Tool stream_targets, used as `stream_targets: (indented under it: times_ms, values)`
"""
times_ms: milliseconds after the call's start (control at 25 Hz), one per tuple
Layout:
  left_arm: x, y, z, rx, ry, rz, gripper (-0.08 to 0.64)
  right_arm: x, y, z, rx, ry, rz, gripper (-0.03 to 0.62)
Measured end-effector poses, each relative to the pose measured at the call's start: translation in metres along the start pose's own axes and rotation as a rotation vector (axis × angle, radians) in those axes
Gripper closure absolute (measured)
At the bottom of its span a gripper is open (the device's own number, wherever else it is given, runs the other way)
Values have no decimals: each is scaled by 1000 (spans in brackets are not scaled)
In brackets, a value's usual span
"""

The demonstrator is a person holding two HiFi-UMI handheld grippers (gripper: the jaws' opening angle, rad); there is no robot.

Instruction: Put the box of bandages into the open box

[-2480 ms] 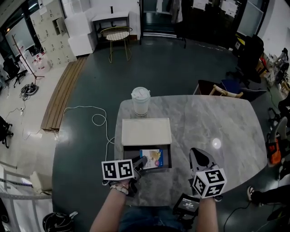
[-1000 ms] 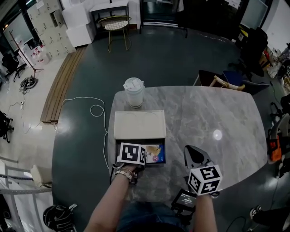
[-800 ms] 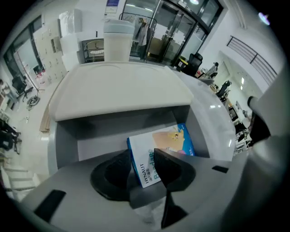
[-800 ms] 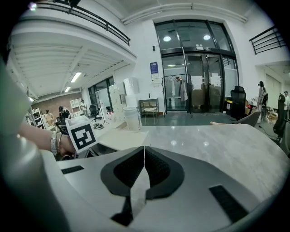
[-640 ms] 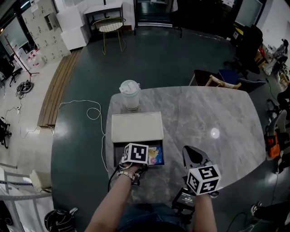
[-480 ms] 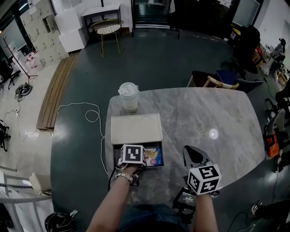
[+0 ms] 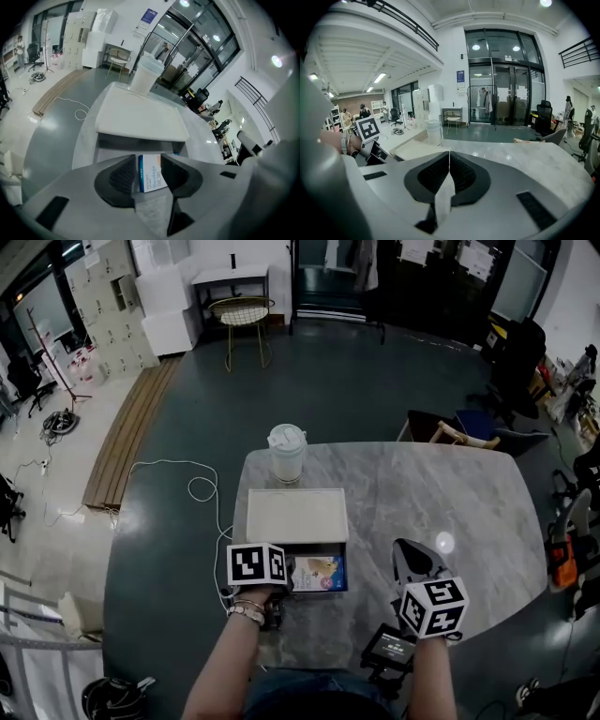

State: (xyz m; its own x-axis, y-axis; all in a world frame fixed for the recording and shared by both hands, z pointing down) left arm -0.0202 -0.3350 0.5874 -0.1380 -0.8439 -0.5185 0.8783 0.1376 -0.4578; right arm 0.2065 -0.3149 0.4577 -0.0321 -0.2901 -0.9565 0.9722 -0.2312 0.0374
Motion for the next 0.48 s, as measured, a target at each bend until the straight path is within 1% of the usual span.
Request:
stream_targets:
  times_ms: [40, 80, 160, 240, 360, 400, 480]
  values:
    - [5, -2, -6, 3, 23, -7, 416, 4, -1, 0, 3, 9, -5, 566]
    - [12, -3, -11, 4, 51, -14, 484, 9, -1, 1, 7, 18, -11, 566]
    - [28, 0, -22, -22, 121, -28, 527, 18, -3, 3, 15, 37, -22, 566]
    - [46, 6, -34, -73, 208, -50, 546, 26, -4, 5, 23, 54, -33, 566]
    - [69, 15, -52, -133, 315, -76, 548, 36, -4, 5, 29, 76, -39, 566]
    - [76, 17, -58, -144, 345, -68, 548, 39, -3, 6, 29, 85, -36, 566]
    - [90, 22, -69, -160, 409, -27, 548, 45, -2, 8, 30, 108, -26, 566]
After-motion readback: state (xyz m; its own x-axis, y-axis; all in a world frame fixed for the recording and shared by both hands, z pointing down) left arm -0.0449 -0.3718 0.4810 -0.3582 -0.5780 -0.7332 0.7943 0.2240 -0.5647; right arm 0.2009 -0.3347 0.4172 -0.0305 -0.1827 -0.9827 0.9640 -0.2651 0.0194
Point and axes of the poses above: the fingertips, and each gripper's own axes: z forward along the fingers, y to its right, x out of its top, the point moved 1 cm from there along -z, backward along the fingers, and after that the axes turned 13 degrees about y, right-handed, at the moved point
